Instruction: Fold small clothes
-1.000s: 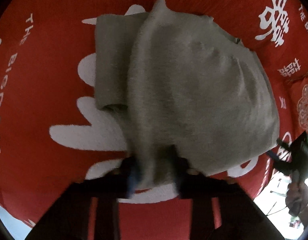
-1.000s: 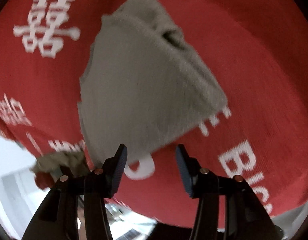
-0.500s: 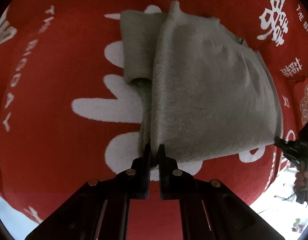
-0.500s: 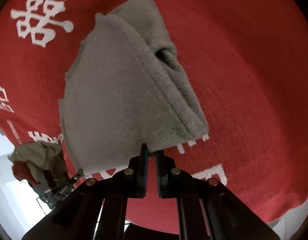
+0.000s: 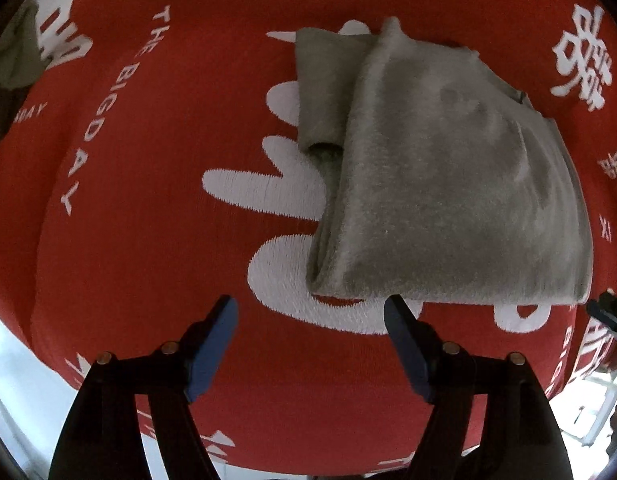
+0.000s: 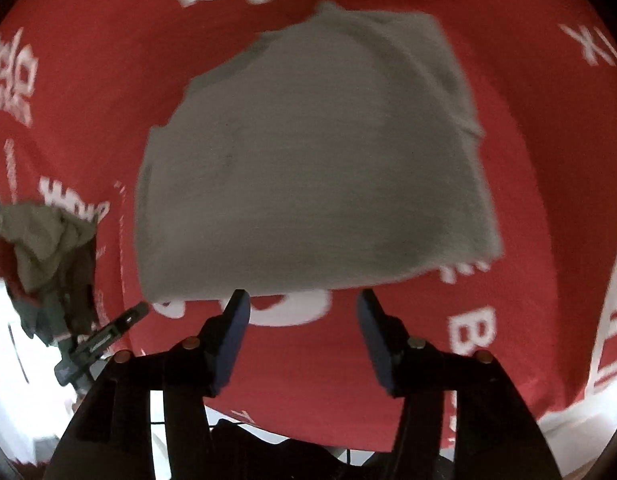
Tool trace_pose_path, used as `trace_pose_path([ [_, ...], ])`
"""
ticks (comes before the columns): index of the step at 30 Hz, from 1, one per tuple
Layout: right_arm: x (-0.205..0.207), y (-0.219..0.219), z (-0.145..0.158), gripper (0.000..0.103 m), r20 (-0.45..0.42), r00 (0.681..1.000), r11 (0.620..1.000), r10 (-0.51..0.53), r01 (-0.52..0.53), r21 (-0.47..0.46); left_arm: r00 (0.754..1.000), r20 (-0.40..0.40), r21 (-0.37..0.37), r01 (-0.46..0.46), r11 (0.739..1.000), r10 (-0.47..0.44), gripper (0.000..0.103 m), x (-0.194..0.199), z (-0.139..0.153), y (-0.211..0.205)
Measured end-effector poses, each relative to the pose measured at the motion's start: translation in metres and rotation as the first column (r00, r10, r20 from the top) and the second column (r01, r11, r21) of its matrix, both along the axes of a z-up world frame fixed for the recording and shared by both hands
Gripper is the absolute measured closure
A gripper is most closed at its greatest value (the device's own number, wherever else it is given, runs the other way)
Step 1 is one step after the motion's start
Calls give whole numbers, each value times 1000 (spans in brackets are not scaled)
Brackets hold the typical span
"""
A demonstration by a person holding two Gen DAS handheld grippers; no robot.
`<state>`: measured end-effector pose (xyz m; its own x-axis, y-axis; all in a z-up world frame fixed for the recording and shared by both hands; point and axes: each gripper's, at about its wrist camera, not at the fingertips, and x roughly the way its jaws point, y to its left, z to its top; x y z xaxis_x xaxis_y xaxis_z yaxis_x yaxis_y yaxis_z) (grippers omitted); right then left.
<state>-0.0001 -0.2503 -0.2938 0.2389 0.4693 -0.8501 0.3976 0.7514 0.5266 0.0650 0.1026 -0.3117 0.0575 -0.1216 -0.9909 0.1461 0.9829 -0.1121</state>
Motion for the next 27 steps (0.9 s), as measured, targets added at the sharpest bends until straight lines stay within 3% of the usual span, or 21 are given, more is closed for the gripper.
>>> trace_pose_path([
  [4,22,33,-1,43,19,996,994,85,-86,63,998,-33,-76,-63,995,61,27,-8,-3,5],
  [12,32,80,-18,43,-6,986,976,166,-163,141,993,-65,-85,-107,991,102,27,-20,-13,0],
  [20,27,88,-30,43,-39,989,972,140,-130,197,983,-96,-130,-166,977,155,27,-19,-23,-7],
  [27,24,86,-33,43,-53,990,972,127,-114,204,981,-126,-84,-156,984,145,27,-15,-34,-23],
])
